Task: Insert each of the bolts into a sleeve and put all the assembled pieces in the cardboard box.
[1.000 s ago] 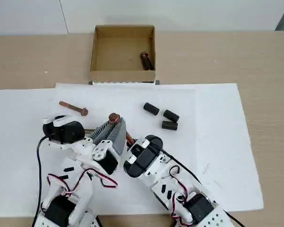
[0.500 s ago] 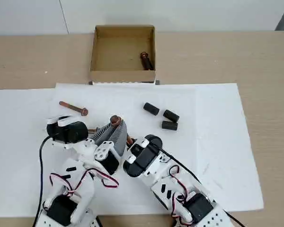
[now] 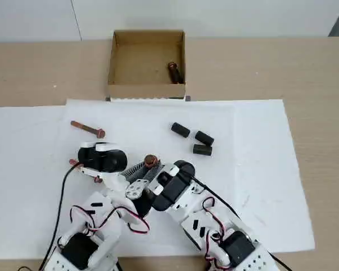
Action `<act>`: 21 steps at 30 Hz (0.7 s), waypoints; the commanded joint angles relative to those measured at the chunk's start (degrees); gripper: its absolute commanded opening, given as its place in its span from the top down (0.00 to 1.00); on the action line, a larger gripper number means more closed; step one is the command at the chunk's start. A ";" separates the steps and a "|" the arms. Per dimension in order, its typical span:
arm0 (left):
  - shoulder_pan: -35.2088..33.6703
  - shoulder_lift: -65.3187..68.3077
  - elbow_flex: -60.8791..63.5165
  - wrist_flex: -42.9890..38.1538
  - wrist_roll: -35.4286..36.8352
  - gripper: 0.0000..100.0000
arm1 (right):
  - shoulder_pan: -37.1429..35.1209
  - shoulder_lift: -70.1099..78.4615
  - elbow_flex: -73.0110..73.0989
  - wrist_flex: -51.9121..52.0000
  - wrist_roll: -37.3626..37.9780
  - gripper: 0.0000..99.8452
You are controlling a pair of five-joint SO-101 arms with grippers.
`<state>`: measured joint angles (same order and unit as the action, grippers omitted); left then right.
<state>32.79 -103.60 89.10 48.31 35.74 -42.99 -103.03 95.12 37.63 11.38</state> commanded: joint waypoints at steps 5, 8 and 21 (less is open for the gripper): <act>5.54 -0.35 0.04 4.57 0.44 1.00 | -0.40 -0.57 -2.90 -2.33 0.53 1.00; 5.54 -0.35 0.04 4.57 -1.85 1.00 | -0.40 -0.57 -2.81 -2.33 0.53 1.00; -5.80 -0.44 0.84 3.78 -14.77 0.72 | -0.40 -0.48 -2.73 -1.98 0.53 1.00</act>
<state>28.57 -103.69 90.42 51.30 23.60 -42.99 -102.86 95.12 37.63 11.38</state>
